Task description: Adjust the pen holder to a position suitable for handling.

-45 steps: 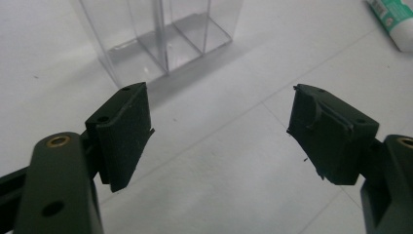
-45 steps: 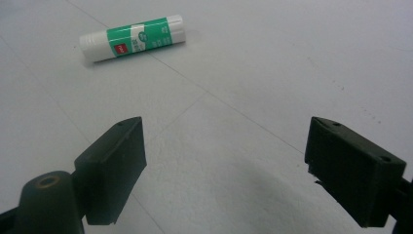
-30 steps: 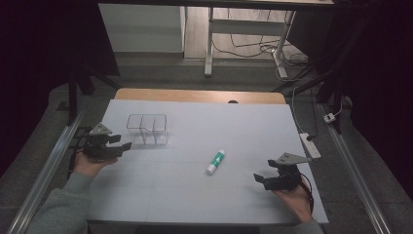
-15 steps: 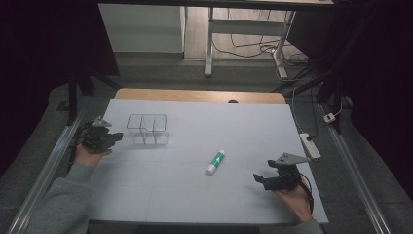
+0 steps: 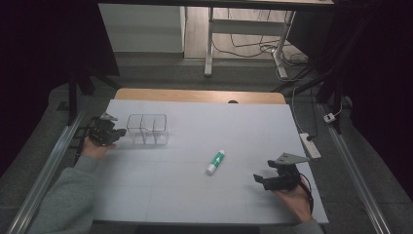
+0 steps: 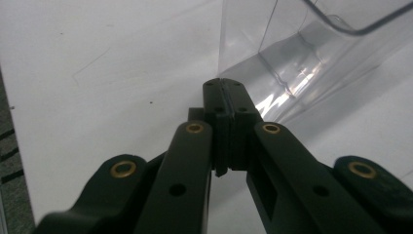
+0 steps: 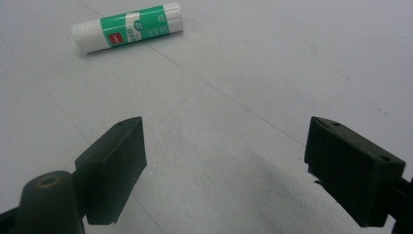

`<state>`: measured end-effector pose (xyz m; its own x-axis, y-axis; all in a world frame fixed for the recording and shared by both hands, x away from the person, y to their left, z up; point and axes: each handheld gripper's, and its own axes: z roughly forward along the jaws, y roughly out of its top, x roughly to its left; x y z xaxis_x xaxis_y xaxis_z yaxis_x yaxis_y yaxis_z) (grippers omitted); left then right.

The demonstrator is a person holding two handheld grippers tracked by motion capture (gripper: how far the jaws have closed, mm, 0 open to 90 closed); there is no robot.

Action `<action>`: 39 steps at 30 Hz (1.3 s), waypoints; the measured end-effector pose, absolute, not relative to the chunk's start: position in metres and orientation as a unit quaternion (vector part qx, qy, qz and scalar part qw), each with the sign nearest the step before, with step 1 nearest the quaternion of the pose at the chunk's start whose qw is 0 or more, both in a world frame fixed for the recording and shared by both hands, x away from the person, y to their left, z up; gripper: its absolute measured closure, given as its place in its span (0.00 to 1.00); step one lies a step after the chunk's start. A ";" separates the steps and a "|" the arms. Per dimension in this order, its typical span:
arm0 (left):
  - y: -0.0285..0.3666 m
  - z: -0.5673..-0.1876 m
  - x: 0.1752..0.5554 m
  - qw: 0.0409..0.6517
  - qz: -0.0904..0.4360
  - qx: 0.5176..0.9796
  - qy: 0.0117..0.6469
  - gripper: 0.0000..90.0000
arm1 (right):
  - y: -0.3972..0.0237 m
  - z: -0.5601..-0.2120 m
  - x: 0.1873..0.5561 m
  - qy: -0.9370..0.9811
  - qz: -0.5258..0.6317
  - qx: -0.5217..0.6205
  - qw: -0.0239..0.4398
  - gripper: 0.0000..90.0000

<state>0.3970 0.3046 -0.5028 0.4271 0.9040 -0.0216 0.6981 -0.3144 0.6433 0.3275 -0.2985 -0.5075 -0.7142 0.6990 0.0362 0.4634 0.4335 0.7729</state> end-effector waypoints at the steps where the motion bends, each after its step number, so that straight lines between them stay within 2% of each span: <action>1: 0.304 -0.504 0.399 0.293 0.173 0.793 0.505 0.98 | -0.298 -0.507 0.327 0.834 0.402 0.349 0.146 0.16; 21: 0.293 -0.508 0.406 0.282 0.167 0.802 0.500 0.98 | -0.299 -0.508 0.328 0.834 0.401 0.349 0.145 0.16; 39: 0.273 -0.508 0.409 0.297 0.147 0.812 0.480 0.98 | -0.298 -0.509 0.328 0.837 0.399 0.347 0.141 0.17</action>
<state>0.4087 0.2733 -0.5079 0.4961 0.8671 -0.0461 0.6929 -0.3633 0.6228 0.3283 -0.2979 -0.5085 -0.7196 0.6932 0.0409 0.4681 0.4407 0.7660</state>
